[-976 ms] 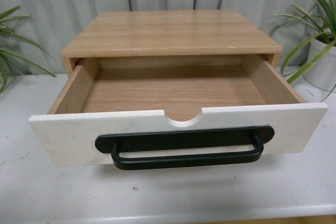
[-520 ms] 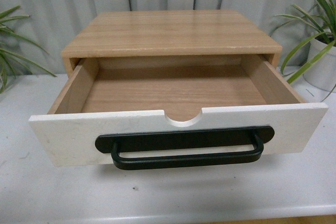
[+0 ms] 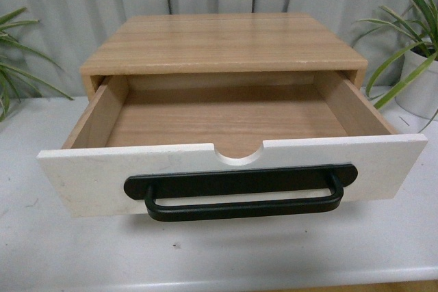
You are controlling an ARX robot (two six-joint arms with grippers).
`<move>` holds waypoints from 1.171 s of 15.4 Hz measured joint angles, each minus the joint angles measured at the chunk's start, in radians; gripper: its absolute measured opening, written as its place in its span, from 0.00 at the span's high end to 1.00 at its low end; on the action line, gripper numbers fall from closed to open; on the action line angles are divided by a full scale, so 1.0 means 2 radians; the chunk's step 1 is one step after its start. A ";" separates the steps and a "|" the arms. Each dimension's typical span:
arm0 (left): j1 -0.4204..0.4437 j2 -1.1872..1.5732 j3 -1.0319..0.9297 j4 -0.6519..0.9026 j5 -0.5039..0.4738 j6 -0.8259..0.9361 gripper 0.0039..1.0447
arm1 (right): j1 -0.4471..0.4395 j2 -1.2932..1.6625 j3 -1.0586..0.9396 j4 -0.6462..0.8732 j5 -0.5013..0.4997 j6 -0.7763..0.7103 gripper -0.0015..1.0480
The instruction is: Close drawer sideways
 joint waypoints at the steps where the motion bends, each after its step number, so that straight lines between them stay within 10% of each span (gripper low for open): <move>1: 0.000 0.000 0.000 0.000 0.000 0.000 0.06 | 0.000 0.000 0.000 0.000 0.000 0.000 0.06; 11: -0.001 0.002 0.001 -0.008 -0.005 -0.003 0.06 | 0.000 0.000 0.000 0.000 0.000 0.000 0.06; 12: -0.056 0.076 0.057 -0.142 -0.121 -0.068 0.06 | 0.017 0.038 0.019 -0.051 0.056 0.051 0.06; 18: -0.080 0.150 0.111 -0.172 -0.217 -0.147 0.06 | 0.010 0.121 0.054 0.023 0.061 0.088 0.06</move>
